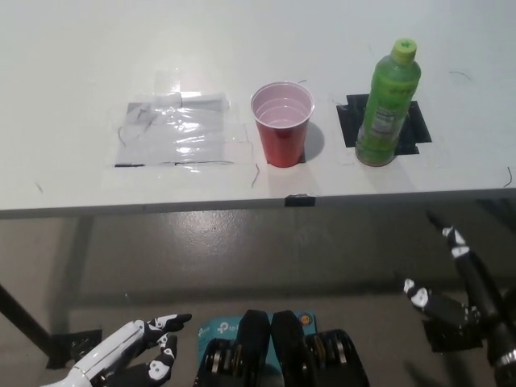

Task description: The robot uses its right hand to pick up a bottle kept in the middle of the desk and tilt it into a cup kept next to it to pour water out

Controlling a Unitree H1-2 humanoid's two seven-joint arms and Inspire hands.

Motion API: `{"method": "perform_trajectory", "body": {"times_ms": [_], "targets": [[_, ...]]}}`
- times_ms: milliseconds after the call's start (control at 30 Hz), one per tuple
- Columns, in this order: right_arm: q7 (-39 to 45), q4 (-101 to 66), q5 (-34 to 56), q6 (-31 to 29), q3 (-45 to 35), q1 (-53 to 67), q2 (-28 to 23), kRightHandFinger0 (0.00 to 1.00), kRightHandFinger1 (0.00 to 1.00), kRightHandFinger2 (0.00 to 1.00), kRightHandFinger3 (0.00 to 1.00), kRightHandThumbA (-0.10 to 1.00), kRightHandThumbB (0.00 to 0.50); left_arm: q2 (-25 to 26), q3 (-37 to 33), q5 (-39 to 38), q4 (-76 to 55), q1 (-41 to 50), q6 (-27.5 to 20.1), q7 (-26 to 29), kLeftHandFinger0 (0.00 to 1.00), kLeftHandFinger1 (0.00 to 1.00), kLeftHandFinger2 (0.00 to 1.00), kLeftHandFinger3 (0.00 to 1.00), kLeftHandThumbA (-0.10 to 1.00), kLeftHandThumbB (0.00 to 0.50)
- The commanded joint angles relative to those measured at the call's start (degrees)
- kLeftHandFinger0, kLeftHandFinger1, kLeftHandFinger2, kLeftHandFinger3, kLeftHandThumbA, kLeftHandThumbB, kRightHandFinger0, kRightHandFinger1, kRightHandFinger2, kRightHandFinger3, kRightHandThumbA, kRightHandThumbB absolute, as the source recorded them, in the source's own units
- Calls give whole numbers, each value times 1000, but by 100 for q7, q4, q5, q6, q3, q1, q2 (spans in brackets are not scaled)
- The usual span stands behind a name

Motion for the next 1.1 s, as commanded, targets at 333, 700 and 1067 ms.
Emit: {"method": "perform_trajectory", "body": {"times_ms": [333, 700, 1067], "targets": [[778, 54, 930, -488, -61, -190, -7, 459, 456, 588, 831, 452, 258, 128, 80, -14, -58, -76, -85, -19, 1000, 1000, 1000, 1000, 920, 289], [926, 10, 903, -285, -83, -175, -23, 435, 429, 552, 866, 530, 300, 142, 101, -10, -91, -10, -49, -9, 1000, 1000, 1000, 1000, 910, 286], [1020, -103, 806, -54, -74, -170, -51, 447, 450, 584, 871, 527, 308, 163, 83, 4, -118, -17, -74, -16, 1000, 1000, 1000, 1000, 903, 265]]}}
